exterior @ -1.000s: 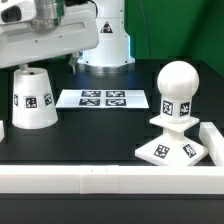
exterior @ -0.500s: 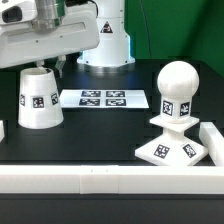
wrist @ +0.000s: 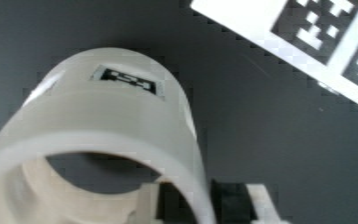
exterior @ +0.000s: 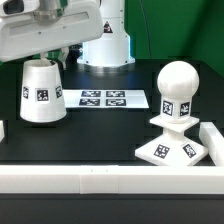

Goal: Assemble lamp

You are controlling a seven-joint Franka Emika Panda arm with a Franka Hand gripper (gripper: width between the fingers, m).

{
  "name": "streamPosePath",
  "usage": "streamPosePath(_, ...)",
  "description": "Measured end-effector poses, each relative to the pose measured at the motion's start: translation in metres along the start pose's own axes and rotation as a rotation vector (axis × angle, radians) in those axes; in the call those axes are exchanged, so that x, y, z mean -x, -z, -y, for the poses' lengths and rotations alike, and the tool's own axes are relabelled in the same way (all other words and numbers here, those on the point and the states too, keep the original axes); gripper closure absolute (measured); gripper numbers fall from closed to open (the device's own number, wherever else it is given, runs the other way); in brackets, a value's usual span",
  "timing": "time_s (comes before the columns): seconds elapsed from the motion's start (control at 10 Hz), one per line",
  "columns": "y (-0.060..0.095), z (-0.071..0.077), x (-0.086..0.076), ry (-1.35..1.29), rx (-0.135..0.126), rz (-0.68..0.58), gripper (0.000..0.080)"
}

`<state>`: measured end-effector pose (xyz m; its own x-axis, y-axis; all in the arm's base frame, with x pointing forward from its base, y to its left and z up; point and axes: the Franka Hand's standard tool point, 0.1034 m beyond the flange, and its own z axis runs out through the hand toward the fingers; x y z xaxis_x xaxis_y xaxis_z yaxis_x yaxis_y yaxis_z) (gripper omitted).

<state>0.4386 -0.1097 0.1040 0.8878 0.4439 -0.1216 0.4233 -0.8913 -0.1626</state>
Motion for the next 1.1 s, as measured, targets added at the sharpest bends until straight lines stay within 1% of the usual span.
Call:
streamPosePath(0.1, 0.009, 0.014, -0.015, -0.032, -0.031, 0.008, 0.0755)
streamPosePath(0.2, 0.021, 0.030, -0.032, -0.069, -0.054, 0.019, 0.0755)
streamPosePath(0.3, 0.043, 0.048, -0.054, -0.117, -0.074, 0.039, 0.0755)
streamPosePath(0.4, 0.068, 0.057, -0.076, -0.141, -0.080, 0.044, 0.0755)
streamPosePath(0.5, 0.088, 0.065, -0.096, -0.179, -0.084, 0.053, 0.0755)
streamPosePath(0.6, 0.107, 0.070, -0.115, -0.204, -0.091, 0.067, 0.0755)
streamPosePath(0.7, 0.123, 0.071, -0.131, -0.214, -0.099, 0.082, 0.0755)
streamPosePath(0.8, 0.129, 0.068, -0.138, -0.209, -0.097, 0.086, 0.0755)
streamPosePath(1.1, 0.125, 0.068, -0.137, -0.210, -0.098, 0.089, 0.0755)
